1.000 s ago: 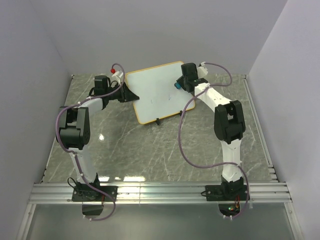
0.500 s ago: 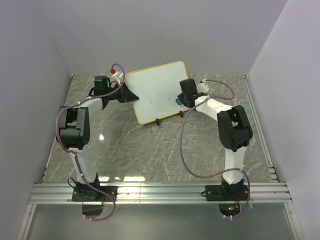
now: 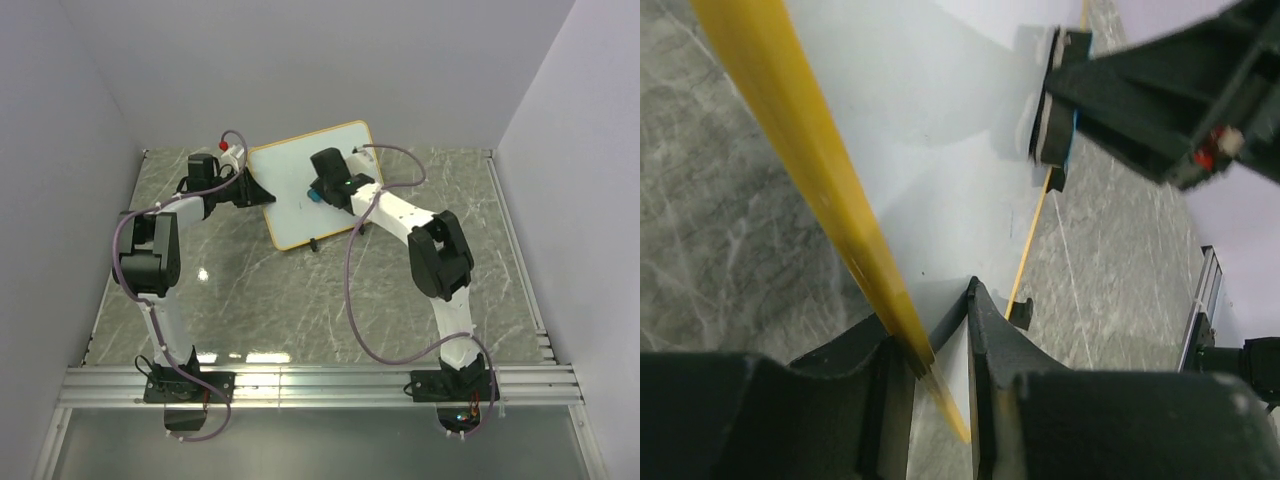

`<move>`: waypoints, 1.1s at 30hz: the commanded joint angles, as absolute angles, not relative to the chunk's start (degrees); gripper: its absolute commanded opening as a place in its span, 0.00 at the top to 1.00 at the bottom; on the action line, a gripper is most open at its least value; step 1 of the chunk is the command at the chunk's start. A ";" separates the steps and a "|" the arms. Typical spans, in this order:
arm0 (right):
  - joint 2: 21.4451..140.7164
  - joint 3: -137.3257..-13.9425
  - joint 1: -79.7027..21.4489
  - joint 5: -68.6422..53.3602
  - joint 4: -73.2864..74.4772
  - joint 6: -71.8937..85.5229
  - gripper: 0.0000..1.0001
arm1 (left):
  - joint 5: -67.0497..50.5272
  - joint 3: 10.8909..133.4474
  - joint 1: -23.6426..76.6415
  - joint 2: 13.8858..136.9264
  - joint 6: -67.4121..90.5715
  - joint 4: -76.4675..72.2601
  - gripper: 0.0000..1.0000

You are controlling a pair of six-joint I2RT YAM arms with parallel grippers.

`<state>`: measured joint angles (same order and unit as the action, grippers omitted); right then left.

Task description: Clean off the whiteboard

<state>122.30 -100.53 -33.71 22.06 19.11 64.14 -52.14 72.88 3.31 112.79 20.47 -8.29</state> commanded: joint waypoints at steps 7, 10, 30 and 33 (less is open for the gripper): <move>128.93 -96.50 -42.36 14.42 21.36 71.98 1.00 | -46.58 73.39 6.59 116.46 12.48 -7.82 1.00; 129.72 -98.96 -44.03 14.33 22.84 71.37 1.00 | -46.67 73.56 6.59 116.72 12.74 -7.82 1.00; 119.88 -86.66 -27.60 21.71 21.09 64.43 1.00 | -47.46 74.36 6.59 117.07 11.78 -6.33 1.00; 120.15 -88.32 -24.79 22.15 21.09 62.76 1.00 | -47.64 74.44 6.59 117.25 11.69 -6.24 1.00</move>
<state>117.08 -88.60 -30.15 15.29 18.98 66.06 -52.49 74.35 3.90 114.93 19.97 -8.73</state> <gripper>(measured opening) 0.360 0.266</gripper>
